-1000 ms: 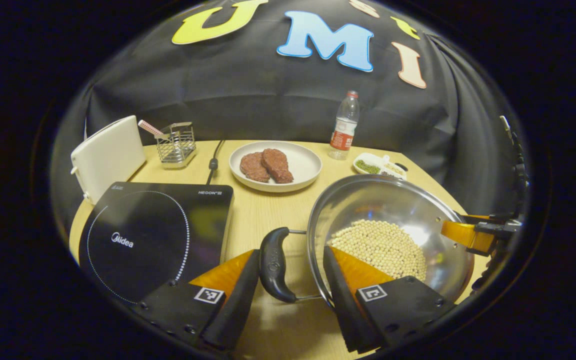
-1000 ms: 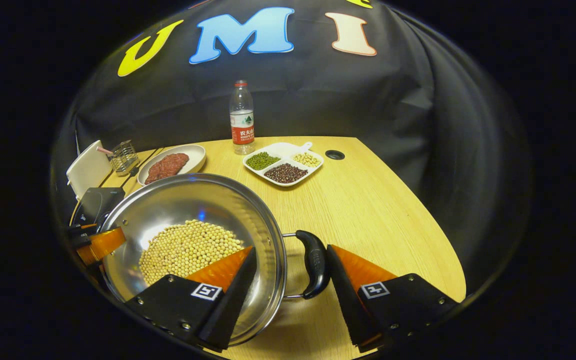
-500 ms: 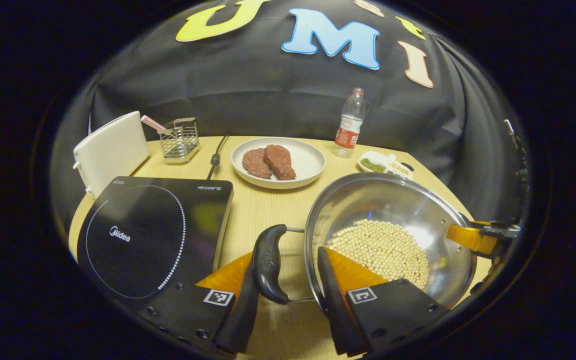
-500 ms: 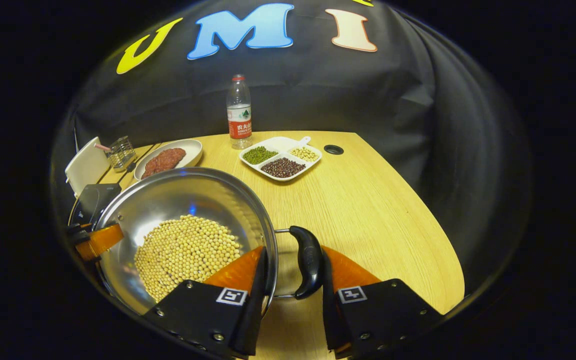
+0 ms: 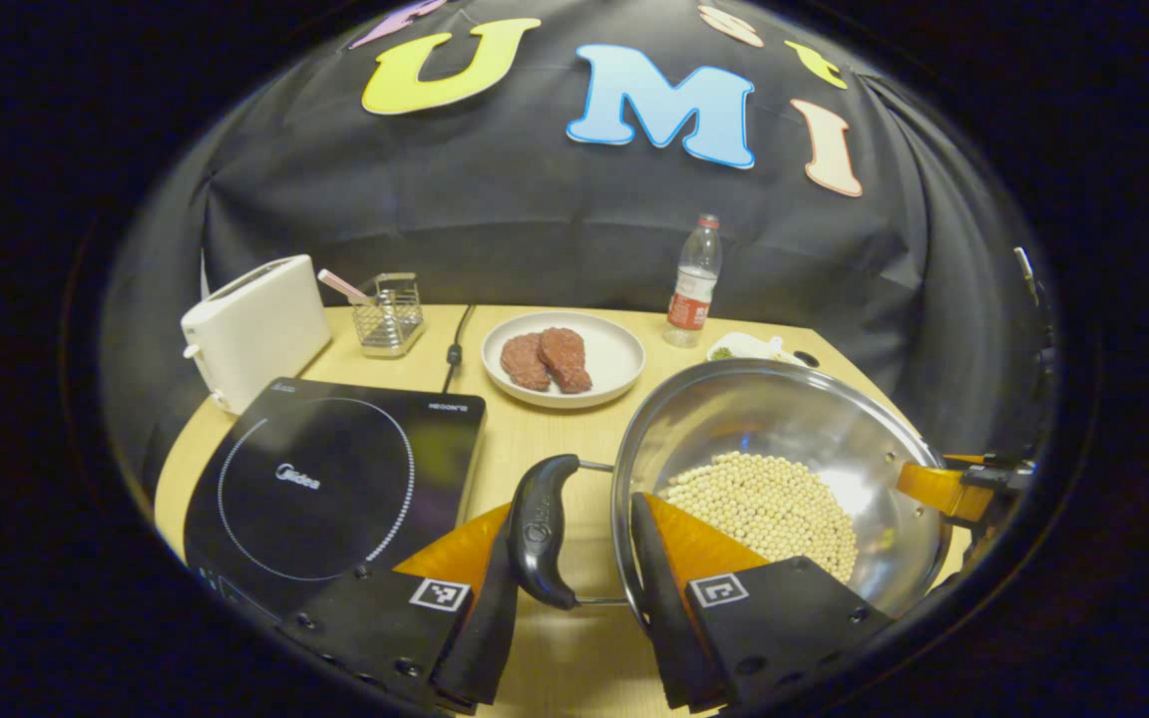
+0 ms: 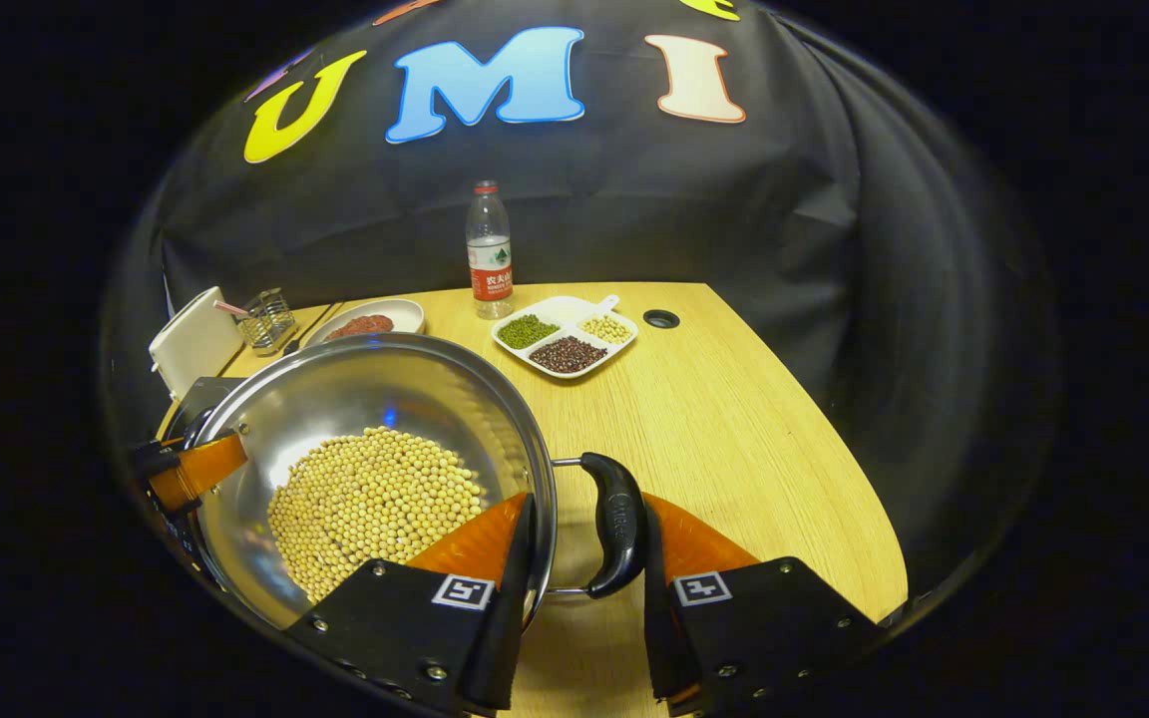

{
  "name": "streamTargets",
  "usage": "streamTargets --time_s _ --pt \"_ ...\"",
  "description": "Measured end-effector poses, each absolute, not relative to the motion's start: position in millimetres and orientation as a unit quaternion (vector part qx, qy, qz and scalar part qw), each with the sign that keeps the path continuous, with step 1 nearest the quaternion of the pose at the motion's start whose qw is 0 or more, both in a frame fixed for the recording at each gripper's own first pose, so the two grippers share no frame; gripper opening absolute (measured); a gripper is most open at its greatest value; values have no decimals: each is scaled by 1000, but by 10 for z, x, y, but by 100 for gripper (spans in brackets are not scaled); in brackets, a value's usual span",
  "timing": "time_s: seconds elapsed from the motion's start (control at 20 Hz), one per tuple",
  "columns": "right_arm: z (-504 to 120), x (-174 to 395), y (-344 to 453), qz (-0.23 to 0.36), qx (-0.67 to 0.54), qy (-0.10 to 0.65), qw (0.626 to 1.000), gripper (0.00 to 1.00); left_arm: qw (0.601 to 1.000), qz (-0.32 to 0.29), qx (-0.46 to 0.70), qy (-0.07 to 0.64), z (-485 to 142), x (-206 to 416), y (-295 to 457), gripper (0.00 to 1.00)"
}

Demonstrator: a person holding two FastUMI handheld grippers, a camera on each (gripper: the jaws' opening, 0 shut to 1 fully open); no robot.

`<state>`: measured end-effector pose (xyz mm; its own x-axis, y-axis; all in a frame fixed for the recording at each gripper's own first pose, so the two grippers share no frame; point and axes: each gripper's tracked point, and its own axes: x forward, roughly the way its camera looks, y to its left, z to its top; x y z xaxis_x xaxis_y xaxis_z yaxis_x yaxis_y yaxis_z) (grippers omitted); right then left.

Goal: First push the handle of the pot to place it horizontally, then grasp the pot with both hands and set it on the induction cooktop.

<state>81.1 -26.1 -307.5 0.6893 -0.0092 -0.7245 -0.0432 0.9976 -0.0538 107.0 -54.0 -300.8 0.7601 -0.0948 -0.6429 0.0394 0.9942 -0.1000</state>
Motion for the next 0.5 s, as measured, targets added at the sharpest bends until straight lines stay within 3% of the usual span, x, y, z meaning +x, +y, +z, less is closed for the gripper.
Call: streamTargets --time_s 0.1,0.15,0.2,0.5 --pt "-2916 772 -197 21 -30 384 923 51 942 -20 -37 332 -2820 990 -466 66" --pt "-2846 739 -171 27 -30 381 924 51 945 -14 -36 325 -2733 940 -428 62" --pt "-2784 718 -142 33 -31 379 924 51 947 -8 -36 321 -2649 884 -383 66" --pt "-2537 586 186 42 -40 371 927 51 950 4 -47 310 -2459 669 -14 62"
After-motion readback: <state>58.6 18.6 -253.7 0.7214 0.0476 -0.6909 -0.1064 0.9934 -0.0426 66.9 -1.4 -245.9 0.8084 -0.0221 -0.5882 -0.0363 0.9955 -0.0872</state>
